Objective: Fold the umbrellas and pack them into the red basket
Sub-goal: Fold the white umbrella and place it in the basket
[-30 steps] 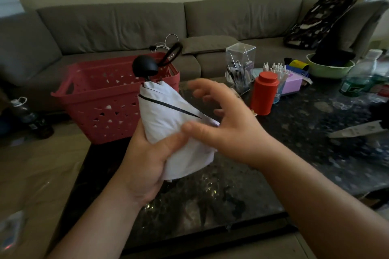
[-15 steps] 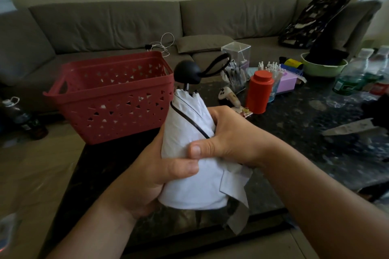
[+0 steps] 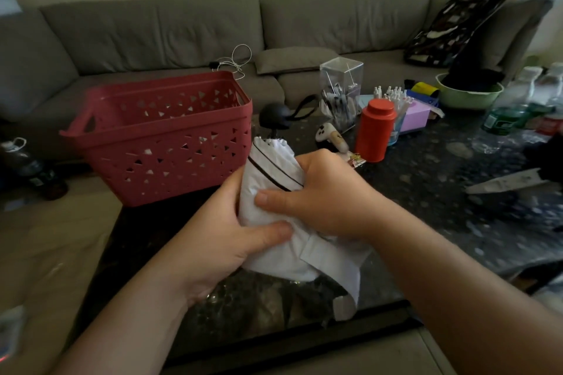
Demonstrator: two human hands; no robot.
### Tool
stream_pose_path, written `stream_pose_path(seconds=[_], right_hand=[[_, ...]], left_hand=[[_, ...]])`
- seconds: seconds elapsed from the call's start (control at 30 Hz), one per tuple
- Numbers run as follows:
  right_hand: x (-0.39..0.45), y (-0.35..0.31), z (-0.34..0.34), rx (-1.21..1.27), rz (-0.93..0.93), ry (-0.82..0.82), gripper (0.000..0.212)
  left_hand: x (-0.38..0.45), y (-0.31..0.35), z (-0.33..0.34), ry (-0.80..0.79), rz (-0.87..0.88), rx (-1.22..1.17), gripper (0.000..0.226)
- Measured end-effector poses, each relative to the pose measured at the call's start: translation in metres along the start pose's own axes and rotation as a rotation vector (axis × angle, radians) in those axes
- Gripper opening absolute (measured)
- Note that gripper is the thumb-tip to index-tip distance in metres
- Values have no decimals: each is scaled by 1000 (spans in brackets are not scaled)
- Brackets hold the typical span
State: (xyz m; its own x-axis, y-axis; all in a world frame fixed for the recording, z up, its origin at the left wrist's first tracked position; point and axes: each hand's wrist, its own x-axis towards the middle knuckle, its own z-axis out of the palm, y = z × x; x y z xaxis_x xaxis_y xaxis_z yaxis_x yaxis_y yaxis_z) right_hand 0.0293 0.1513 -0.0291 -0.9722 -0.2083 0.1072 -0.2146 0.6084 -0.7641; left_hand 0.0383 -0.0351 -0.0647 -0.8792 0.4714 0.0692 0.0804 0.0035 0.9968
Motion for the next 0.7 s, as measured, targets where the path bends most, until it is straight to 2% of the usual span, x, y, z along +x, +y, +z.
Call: stream_pose_path(seconds=[0.13,0.4,0.5,0.6,0.63,0.7], right_hand=[[3,-4,10,-123,45,-13,41],[13,9,4,-5,171,-143,46],[13,14,-4,96,172,-124,41],[13,23,-19,198,168,-30,37],[14,26,-21,257,182,-6,37],[13,31,-21,366,199,-19,39]], left_hand=[[2,-7,7,46,-41,-27,77],[4,-10,20,91,-263,-318,69],[6,-4,15,93,-358,-498,53],[9,0,0,96,-458,-732,36],[11,-1,-7,109,-463,-810,39],[14,-1,-19,170,-420,-972,63]])
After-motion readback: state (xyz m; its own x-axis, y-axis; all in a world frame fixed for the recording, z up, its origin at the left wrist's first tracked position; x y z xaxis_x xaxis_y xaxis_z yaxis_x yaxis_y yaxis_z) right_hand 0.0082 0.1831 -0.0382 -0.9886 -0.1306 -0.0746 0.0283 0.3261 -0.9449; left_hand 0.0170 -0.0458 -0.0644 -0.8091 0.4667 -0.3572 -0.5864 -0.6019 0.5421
